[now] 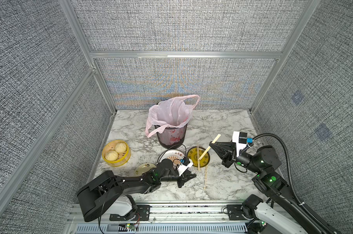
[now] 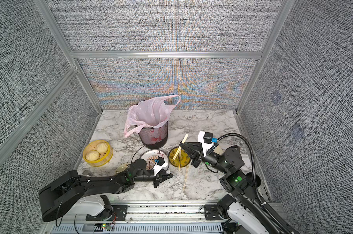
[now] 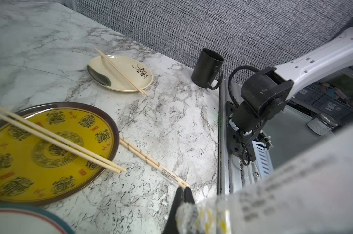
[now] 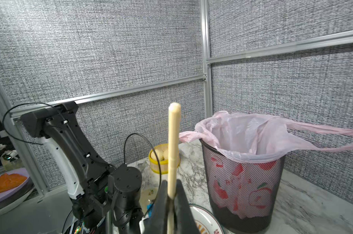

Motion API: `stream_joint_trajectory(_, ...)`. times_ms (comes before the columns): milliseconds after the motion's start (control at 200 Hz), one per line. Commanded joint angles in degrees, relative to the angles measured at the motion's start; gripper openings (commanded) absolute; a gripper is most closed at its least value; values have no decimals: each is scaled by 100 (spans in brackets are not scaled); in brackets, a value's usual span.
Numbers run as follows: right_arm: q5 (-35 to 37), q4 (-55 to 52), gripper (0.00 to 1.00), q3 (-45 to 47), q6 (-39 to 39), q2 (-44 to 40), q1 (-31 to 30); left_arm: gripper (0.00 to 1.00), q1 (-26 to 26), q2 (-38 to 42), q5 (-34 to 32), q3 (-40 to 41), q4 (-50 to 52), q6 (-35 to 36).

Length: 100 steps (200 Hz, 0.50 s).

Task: Remove the packaging of disposable chopsticks
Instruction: Remove the packet bag from the disposable chopsticks.

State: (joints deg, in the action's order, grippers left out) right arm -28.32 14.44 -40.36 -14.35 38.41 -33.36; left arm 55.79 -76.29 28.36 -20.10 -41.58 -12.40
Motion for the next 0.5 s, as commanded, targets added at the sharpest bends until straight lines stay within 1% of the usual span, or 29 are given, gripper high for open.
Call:
stream_joint_trajectory(0, 357, -509, 0, -170, -315, 155, 14, 0, -7, 373, -651, 75, 70, -69)
stream_joint_trajectory(90, 377, -1054, 0, -337, -439, 607, 24, 0, -7, 981, -1449, 70, 632, -147)
stream_joint_trajectory(195, 329, -1148, 0, -316, -653, 993, 14, 0, -9, 1697, -2271, 57, 1259, -250)
stream_joint_trajectory(290, 240, -1061, 0, -244, -895, 1318, 14, 0, -15, 2312, -2672, 41, 1771, -317)
stream_joint_trajectory(360, 256, -1029, 0, -213, -1233, 1597, -3, 0, -11, 2707, -3006, -3, 2172, -382)
stream_joint_trajectory(435, 265, -1271, 0, -336, -1472, 1978, -60, 0, -10, 3031, -3358, -118, 2664, -453)
stream_joint_trajectory(495, 230, -1453, 0, -426, -1516, 2222, -111, 0, -14, 3229, -3502, -164, 2874, -482)
